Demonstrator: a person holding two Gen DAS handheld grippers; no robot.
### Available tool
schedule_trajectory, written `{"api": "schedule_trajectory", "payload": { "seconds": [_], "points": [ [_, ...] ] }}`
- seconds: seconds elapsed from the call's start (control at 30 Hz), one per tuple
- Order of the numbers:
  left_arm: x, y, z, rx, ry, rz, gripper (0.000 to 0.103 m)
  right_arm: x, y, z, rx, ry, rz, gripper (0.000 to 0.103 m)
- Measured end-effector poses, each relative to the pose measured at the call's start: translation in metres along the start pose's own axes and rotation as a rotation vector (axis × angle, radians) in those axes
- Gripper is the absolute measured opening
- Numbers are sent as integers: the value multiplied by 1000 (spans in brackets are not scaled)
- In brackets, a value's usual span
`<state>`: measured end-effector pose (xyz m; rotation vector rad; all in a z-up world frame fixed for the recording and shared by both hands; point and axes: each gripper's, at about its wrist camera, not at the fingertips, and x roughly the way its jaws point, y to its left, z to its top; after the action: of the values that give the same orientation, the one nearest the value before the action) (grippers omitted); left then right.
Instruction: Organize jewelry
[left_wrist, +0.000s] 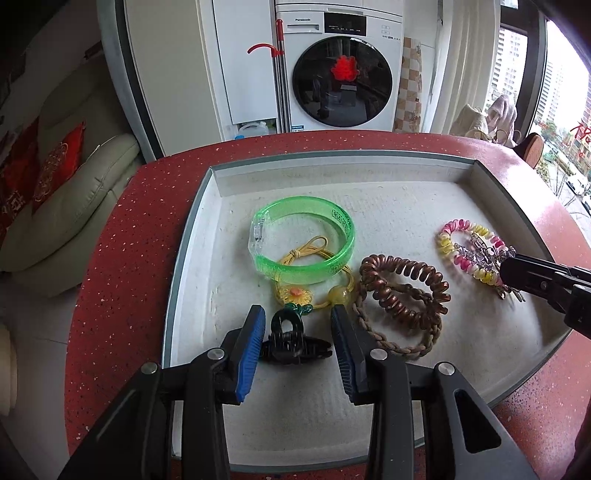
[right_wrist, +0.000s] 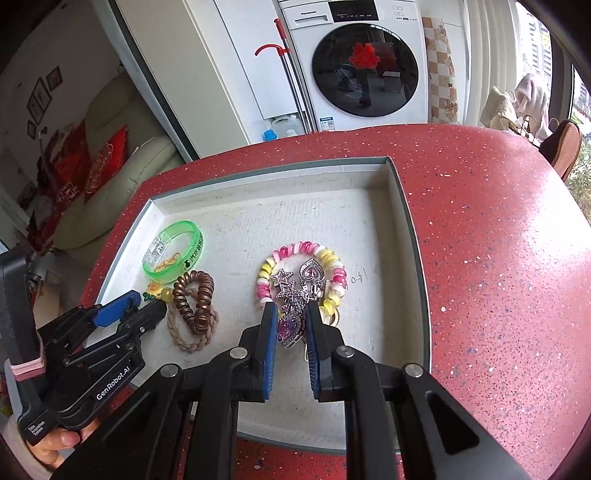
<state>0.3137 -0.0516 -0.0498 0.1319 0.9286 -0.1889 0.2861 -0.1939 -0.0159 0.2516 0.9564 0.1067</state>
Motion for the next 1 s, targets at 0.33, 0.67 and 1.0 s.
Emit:
{"api": "schedule_trajectory", "payload": {
  "seconds": [0.33, 0.67, 1.0],
  "points": [
    [-1, 0, 0, -10, 0, 6, 56, -2, 5, -3, -11, -2, -8, 17],
    [-23, -3, 1, 13, -65, 35, 60, -19, 10, 0, -21, -34, 31, 41],
    [-39, 1, 4, 2, -112, 51, 90, -29, 14, 1, -12, -44, 30, 41]
  ]
}}
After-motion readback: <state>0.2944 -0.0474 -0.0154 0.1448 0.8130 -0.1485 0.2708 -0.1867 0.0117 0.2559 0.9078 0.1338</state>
